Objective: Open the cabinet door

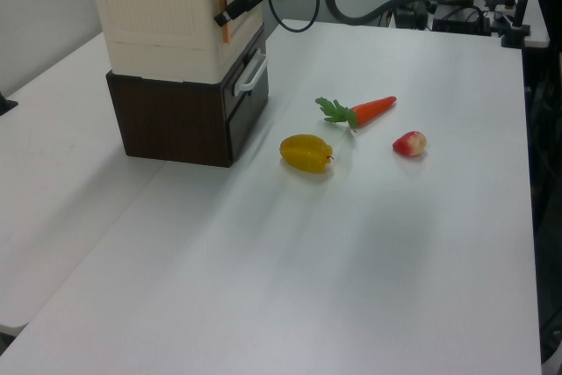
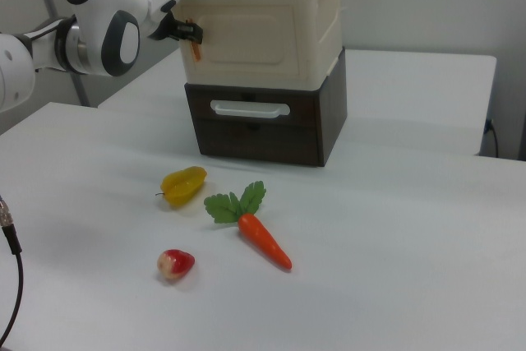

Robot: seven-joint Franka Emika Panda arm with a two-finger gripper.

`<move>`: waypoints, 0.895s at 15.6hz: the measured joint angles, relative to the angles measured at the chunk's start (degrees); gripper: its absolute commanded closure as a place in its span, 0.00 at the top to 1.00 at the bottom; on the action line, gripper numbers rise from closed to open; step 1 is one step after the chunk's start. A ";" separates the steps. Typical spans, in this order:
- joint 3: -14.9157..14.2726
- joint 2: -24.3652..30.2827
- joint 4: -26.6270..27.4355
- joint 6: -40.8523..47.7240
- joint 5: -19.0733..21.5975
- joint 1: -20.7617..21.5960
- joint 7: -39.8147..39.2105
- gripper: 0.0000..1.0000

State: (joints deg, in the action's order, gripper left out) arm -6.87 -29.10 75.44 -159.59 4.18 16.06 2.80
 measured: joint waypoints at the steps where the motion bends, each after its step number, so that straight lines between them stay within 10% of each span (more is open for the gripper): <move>1: 0.01 -0.14 -0.11 -0.26 0.00 0.01 0.00 0.35; 5: 0.05 -0.24 -0.18 -0.28 -0.02 0.03 0.08 0.08; 14: -0.08 -0.06 0.17 -0.32 -0.71 -0.28 -0.04 0.00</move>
State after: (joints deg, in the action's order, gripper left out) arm -6.95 -29.17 75.61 -159.91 3.47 15.78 2.76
